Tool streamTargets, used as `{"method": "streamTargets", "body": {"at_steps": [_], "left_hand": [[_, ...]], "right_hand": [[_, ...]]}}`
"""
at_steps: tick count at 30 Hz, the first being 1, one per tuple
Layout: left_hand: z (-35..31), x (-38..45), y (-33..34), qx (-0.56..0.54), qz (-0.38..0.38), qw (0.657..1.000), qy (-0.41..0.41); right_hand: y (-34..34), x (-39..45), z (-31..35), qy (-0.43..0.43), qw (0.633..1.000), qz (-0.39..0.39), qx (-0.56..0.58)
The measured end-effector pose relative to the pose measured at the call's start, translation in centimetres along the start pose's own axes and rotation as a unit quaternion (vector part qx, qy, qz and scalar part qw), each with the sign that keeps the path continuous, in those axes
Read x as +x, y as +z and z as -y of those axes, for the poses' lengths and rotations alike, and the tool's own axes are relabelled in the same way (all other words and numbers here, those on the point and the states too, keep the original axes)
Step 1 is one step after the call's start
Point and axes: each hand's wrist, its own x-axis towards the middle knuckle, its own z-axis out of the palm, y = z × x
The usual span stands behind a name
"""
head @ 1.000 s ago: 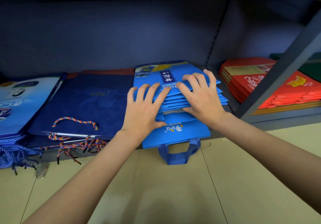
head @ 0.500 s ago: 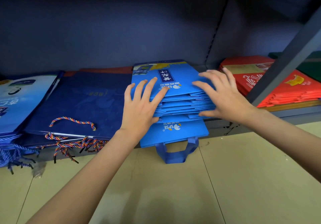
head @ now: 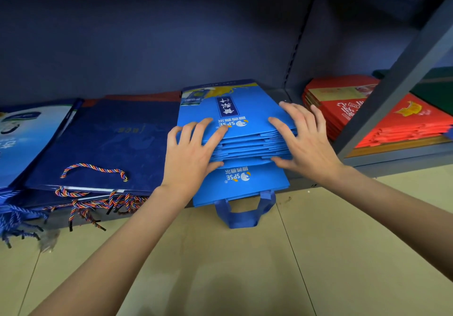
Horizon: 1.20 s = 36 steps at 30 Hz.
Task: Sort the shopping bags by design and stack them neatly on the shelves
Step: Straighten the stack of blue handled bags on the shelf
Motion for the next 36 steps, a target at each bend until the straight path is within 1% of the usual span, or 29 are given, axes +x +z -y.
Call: {"method": "streamTargets", "body": {"at_steps": [5,8,10,12,14,16,18,19,22,25,27,30,31,33,36], "left_hand": [[-0.4,-2.1,0.9,-0.011,0.039,0.999,0.0],[-0.6,-2.5,1.3,-0.016,0.049,0.999,0.0],[-1.1,-3.0,1.9,-0.014,0.073,0.997,0.0],[-1.3,-4.0,2.5,-0.018,0.124,0.992,-0.019],[-0.9,-4.8,2.8,-0.027,0.184,0.981,-0.06],[-0.5,-4.9,2.8,-0.028,0.226,0.97,-0.085],[-0.4,-4.2,2.4,-0.031,0.238,0.966,-0.094],[-0.5,-3.9,2.4,-0.032,0.262,0.96,-0.088],[-0.5,-2.7,2.4,-0.028,0.321,0.943,-0.08],[-0.2,-2.2,2.4,-0.046,0.343,0.935,-0.083],[-0.2,-2.1,2.3,-0.052,0.353,0.931,-0.081],[-0.6,-1.8,2.3,-0.084,0.362,0.925,-0.082],[-0.8,-1.7,2.3,-0.099,0.365,0.922,-0.086],[-1.2,-1.5,2.2,-0.139,0.366,0.914,-0.105],[-1.2,-1.6,1.9,-0.173,0.364,0.907,-0.122]], "right_hand": [[1.1,-0.4,0.3,-0.045,0.999,0.004,-0.002],[1.9,-0.8,0.5,-0.038,0.999,0.028,0.001],[2.5,-0.8,0.9,-0.015,0.995,0.095,-0.004],[3.0,-0.7,1.7,0.01,0.978,0.207,-0.005],[3.8,-1.0,2.1,0.049,0.952,0.298,0.053],[4.0,-1.0,2.1,0.089,0.927,0.34,0.132],[3.9,-0.9,2.0,0.106,0.914,0.346,0.186],[3.7,-0.7,1.9,0.11,0.909,0.35,0.198],[3.5,-0.1,1.8,0.125,0.903,0.361,0.198],[3.4,0.3,1.8,0.133,0.898,0.374,0.192],[3.4,0.5,1.7,0.157,0.89,0.384,0.191],[3.4,0.6,1.5,0.234,0.853,0.409,0.226],[3.3,0.6,1.4,0.247,0.844,0.411,0.24],[3.0,0.7,1.1,0.249,0.843,0.406,0.249],[2.8,0.5,1.0,0.226,0.851,0.386,0.277]]}}
